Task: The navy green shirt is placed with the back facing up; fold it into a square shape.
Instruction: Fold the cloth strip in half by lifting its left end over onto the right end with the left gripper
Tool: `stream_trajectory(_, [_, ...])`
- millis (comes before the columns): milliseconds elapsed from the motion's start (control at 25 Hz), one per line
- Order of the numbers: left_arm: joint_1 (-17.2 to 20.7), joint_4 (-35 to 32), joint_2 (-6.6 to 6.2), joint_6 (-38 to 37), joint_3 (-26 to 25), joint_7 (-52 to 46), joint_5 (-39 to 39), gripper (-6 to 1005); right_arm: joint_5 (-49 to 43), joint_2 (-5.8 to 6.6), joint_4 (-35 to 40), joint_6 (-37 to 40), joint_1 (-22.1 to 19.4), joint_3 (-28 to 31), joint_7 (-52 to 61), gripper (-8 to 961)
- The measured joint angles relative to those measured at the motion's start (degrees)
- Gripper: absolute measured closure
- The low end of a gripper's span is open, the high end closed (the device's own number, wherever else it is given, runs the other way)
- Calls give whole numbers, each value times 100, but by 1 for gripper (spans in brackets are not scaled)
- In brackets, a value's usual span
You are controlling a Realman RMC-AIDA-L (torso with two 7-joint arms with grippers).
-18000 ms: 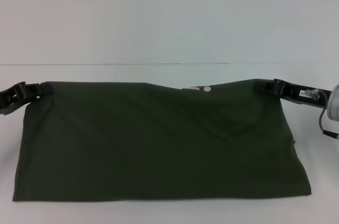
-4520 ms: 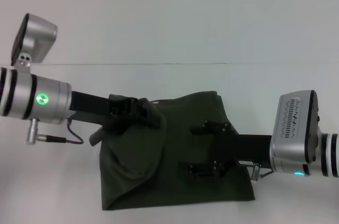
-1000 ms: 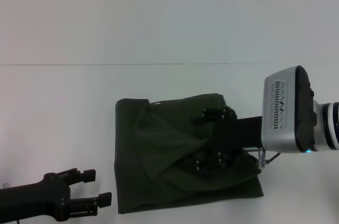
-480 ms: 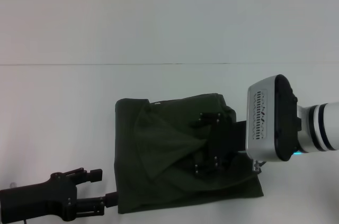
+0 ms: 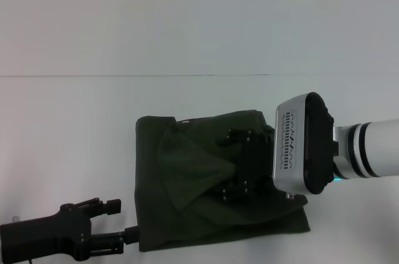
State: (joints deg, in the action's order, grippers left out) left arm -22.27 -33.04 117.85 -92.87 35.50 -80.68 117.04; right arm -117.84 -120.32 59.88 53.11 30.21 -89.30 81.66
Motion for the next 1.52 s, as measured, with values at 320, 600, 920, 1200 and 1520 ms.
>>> stream_trajectory(320, [19,0,10,-3,-1,0,-21,91,-2,-11,-18,-261,44,-200,8,84])
stream_trajectory(600, [21,0,17,12,-5,0,-24,91,-2,-17,-33,-423,58,-333,8,90])
stream_trajectory(920, [22,0,24,22,-8,0,-25,91,-10,-10,67,-397,-5,-377,43,97])
stream_trajectory(1200, [15,0,26,30,-8,0,-24,91,-33,7,18,-392,22,-360,92,364])
stream_trajectory(1520, [5,0,32,33,-7,0,-24,91,-37,10,-20,-383,37,-353,97,631])
